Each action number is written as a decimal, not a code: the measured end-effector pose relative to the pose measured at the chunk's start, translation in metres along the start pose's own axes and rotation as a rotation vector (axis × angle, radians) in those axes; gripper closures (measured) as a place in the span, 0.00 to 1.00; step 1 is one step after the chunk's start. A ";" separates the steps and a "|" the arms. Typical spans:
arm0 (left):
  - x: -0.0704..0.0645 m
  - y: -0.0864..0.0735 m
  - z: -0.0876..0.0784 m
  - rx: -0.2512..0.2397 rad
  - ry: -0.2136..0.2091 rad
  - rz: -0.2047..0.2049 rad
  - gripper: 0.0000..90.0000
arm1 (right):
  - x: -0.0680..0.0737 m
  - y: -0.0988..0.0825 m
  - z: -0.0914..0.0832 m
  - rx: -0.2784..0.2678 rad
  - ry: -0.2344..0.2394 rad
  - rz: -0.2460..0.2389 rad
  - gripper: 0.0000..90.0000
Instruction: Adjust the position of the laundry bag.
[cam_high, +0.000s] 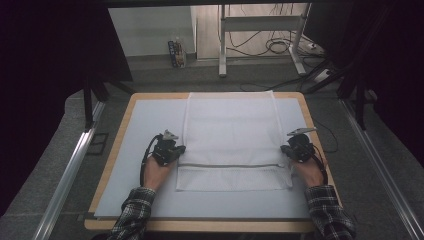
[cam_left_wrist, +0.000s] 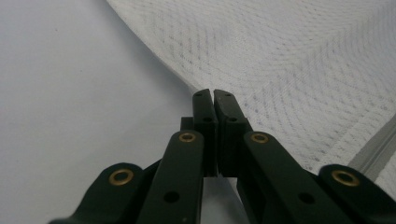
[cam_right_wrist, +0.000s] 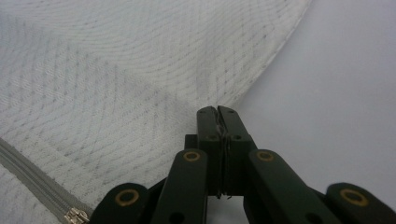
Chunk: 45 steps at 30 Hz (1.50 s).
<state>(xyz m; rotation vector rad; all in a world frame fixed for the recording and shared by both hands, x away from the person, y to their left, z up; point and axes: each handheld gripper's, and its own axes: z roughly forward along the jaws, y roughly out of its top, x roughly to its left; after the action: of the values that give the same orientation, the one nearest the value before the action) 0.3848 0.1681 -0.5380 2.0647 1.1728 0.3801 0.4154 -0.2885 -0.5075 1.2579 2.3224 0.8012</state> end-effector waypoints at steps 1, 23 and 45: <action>0.000 0.000 -0.002 -0.001 0.000 0.001 0.99 | 0.000 0.000 -0.001 -0.002 0.002 -0.003 0.97; -0.002 -0.014 -0.029 0.035 -0.029 0.017 0.98 | 0.023 -0.011 -0.024 -0.030 0.056 -0.067 0.97; -0.010 -0.044 -0.065 0.071 -0.040 0.009 0.97 | 0.052 -0.024 -0.041 -0.035 0.105 -0.157 0.97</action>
<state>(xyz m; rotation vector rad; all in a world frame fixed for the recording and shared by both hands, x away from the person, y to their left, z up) 0.3154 0.2029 -0.5234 2.1293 1.1682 0.3039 0.3497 -0.2670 -0.4948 1.0272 2.4424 0.8685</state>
